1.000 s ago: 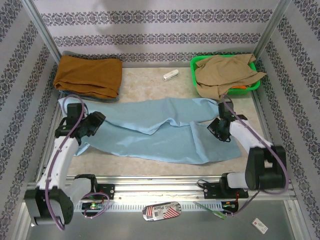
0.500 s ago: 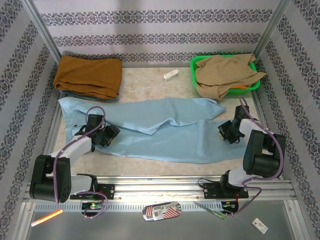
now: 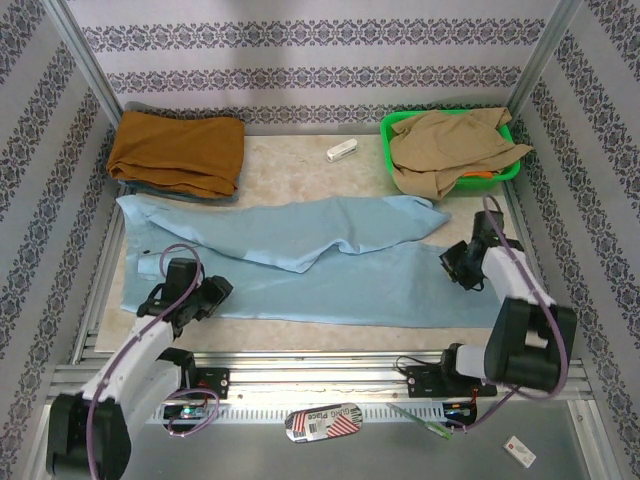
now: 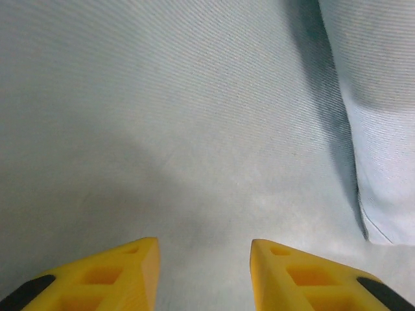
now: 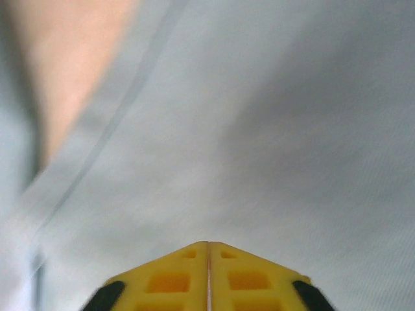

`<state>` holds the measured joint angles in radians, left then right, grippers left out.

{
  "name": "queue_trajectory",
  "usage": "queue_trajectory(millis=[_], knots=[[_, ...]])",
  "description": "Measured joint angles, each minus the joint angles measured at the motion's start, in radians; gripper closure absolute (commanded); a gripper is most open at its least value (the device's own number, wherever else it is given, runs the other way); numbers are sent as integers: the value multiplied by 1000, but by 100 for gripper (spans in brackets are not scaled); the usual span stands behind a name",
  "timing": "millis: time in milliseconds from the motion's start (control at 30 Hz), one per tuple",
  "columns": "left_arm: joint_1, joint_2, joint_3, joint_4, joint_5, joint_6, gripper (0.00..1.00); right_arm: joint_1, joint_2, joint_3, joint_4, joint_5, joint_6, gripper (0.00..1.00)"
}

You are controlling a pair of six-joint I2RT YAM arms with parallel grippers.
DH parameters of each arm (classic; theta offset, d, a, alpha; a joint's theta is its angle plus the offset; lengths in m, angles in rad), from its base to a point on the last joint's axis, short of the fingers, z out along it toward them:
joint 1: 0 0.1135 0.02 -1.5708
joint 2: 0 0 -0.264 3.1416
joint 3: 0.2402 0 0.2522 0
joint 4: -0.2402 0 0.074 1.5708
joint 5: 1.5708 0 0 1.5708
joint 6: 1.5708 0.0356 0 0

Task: Fold and stack the trousers

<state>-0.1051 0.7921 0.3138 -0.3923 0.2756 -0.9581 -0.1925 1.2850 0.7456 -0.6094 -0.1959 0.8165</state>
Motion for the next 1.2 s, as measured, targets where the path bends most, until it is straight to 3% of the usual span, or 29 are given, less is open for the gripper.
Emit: queue_trajectory(millis=[67, 133, 167, 333, 467, 700, 900, 1000, 1200], knots=[[-1, -41, 17, -61, -2, 0, 62, 98, -40, 56, -8, 2, -1, 87], [-4, -31, 45, -95, -1, 2, 62, 217, -13, 131, -16, 30, 3, 100], [-8, -3, 64, -99, 0, 5, 62, 279, 18, 171, -10, 37, 3, 100], [-45, 272, 196, -18, 12, 28, 68, 596, 264, 326, 62, 50, 23, 100], [-57, 480, 254, 129, 16, 55, 69, 732, 415, 354, 76, 64, 30, 100], [-57, 607, 216, 326, 17, 69, 73, 823, 452, 268, 129, 76, 45, 100], [-58, 544, 108, 469, 34, 61, 73, 823, 394, 141, 241, 67, 60, 100], [-73, 440, 67, 380, 15, 61, 73, 824, 335, 63, 296, 48, 74, 100], [-112, 106, 6, 17, -49, 31, 73, 824, 211, -71, 327, 5, 103, 100]])
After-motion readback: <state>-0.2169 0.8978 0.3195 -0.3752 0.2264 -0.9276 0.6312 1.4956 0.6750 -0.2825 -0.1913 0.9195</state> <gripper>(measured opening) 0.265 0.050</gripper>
